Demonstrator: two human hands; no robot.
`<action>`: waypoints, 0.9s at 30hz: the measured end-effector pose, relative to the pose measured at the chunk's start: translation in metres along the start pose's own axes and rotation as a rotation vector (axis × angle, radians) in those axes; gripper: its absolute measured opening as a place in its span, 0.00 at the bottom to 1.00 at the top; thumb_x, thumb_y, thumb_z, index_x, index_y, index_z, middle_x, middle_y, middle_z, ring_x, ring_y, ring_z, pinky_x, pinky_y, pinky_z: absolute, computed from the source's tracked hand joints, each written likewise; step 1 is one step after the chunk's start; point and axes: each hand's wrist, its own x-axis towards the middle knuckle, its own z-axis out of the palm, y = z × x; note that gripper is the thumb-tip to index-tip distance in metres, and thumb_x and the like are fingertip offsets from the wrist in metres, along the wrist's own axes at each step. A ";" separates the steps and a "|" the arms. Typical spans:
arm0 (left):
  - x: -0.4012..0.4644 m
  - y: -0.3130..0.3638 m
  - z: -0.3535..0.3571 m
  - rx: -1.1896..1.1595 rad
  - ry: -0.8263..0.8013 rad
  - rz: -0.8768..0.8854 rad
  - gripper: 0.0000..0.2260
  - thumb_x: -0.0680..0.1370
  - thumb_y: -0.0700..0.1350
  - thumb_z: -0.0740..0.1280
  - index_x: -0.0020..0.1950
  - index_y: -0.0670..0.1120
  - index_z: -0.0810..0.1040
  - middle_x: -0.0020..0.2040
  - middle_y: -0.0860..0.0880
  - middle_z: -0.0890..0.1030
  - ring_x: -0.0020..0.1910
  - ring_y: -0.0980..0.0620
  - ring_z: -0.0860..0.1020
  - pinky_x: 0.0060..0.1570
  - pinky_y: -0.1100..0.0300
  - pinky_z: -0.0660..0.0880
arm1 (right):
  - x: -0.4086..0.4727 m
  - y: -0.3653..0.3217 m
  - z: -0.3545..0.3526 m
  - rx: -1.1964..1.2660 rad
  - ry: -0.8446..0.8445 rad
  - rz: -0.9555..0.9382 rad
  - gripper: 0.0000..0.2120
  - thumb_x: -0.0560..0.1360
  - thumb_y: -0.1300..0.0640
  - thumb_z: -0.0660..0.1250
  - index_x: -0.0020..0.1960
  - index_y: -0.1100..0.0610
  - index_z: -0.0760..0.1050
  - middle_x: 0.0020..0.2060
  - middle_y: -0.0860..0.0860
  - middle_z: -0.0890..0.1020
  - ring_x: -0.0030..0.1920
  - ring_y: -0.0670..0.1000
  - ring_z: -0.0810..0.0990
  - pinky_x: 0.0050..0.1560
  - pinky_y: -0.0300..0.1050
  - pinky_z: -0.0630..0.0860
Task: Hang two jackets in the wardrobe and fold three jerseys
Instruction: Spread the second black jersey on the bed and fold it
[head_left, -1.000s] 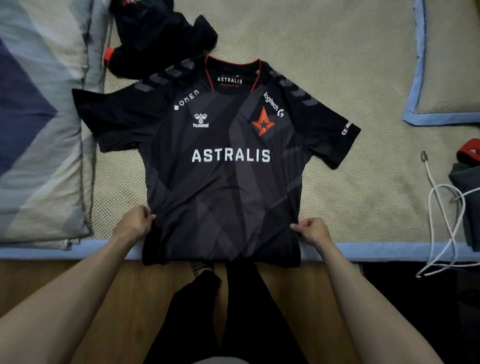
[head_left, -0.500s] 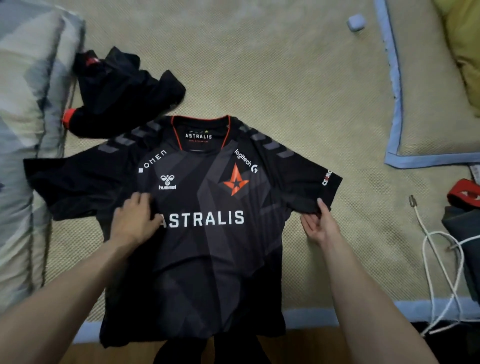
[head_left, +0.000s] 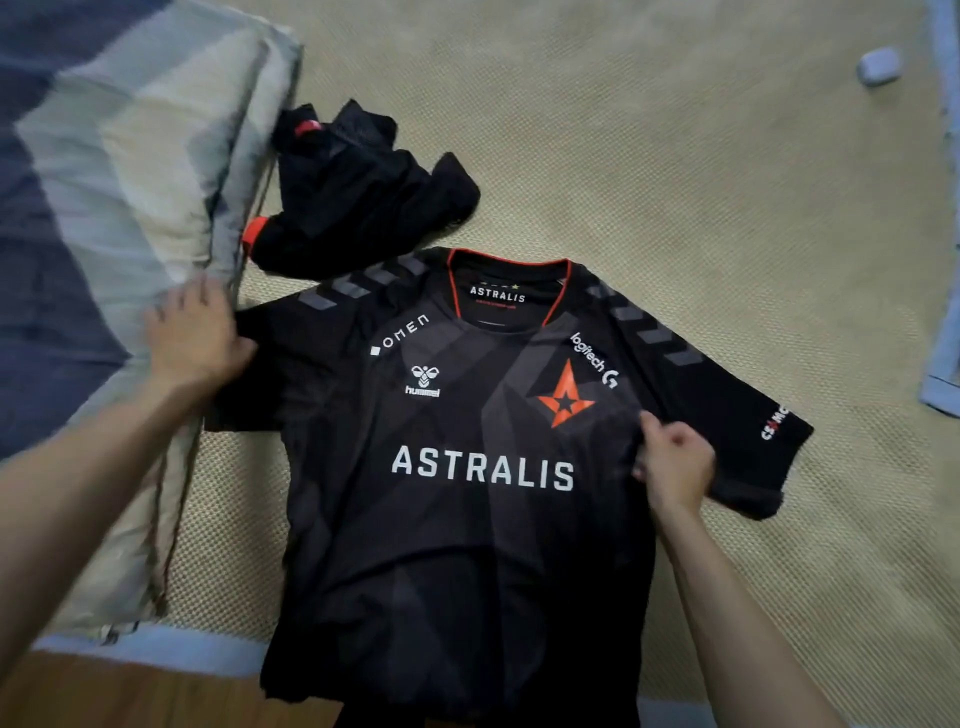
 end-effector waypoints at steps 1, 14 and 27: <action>0.013 -0.015 -0.006 0.015 -0.061 -0.012 0.30 0.69 0.44 0.78 0.66 0.38 0.70 0.63 0.32 0.75 0.63 0.32 0.73 0.60 0.40 0.67 | -0.008 -0.010 0.019 0.033 -0.113 -0.005 0.13 0.78 0.56 0.71 0.39 0.61 0.74 0.26 0.55 0.76 0.22 0.48 0.74 0.23 0.43 0.74; 0.046 0.048 -0.042 0.031 -0.557 0.325 0.19 0.77 0.48 0.73 0.60 0.37 0.78 0.57 0.37 0.81 0.58 0.40 0.80 0.54 0.55 0.76 | -0.124 -0.058 0.149 -0.116 -0.710 -0.147 0.12 0.71 0.54 0.72 0.53 0.48 0.77 0.40 0.42 0.84 0.43 0.44 0.83 0.50 0.43 0.80; -0.012 0.038 0.015 0.125 -0.206 0.478 0.48 0.61 0.70 0.76 0.73 0.55 0.59 0.65 0.42 0.69 0.65 0.38 0.74 0.59 0.37 0.71 | -0.139 -0.039 0.144 -0.218 -0.679 -0.123 0.14 0.73 0.50 0.69 0.58 0.48 0.74 0.44 0.41 0.83 0.45 0.46 0.83 0.51 0.48 0.79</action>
